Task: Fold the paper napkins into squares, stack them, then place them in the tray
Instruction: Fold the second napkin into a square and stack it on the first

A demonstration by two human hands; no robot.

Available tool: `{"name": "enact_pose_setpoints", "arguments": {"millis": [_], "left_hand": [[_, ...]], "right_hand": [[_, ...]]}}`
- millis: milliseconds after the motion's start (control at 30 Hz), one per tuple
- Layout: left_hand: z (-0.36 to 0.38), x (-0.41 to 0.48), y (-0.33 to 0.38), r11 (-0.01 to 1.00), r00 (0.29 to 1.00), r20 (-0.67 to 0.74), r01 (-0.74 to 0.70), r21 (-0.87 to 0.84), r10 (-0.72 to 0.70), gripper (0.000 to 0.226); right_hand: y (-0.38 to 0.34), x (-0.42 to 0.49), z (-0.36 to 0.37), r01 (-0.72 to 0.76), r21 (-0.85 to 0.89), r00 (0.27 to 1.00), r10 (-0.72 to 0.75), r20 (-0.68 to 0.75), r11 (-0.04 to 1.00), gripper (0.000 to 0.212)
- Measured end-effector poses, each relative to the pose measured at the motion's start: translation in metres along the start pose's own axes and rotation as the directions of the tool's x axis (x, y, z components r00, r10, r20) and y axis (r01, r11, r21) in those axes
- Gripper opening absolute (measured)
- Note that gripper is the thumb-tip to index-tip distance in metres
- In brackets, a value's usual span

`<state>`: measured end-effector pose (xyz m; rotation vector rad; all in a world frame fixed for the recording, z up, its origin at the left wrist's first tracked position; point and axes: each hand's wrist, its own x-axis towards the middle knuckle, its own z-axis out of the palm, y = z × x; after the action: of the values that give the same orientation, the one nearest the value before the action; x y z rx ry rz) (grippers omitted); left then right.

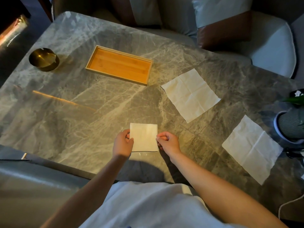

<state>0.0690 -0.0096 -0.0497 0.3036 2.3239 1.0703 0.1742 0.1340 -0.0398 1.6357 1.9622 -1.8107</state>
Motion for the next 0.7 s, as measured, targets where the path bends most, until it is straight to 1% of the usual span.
{"name": "enact_pose_setpoints", "arguments": {"millis": [167,300,500,700], "left_hand": [[0.002,0.005,-0.003,0.996,0.999,0.02,-0.031,0.088,0.029,0.037],[0.004,0.001,-0.007,0.991,0.996,0.02,-0.083,0.109,0.081,0.043],[0.008,0.001,-0.009,0.986,0.997,0.028,-0.08,0.144,0.076,0.043],[0.01,0.003,-0.012,0.988,0.998,0.017,-0.067,0.139,0.065,0.044]], "right_hand": [[0.001,0.003,0.0,0.018,-0.04,1.0,-0.018,-0.005,0.999,0.007],[0.003,0.005,-0.002,0.021,-0.053,1.0,-0.022,-0.012,0.998,0.012],[0.005,0.005,-0.003,0.095,-0.168,0.995,-0.092,0.024,0.981,0.019],[0.001,0.007,-0.003,0.075,-0.182,0.996,-0.064,0.066,0.981,0.016]]}}
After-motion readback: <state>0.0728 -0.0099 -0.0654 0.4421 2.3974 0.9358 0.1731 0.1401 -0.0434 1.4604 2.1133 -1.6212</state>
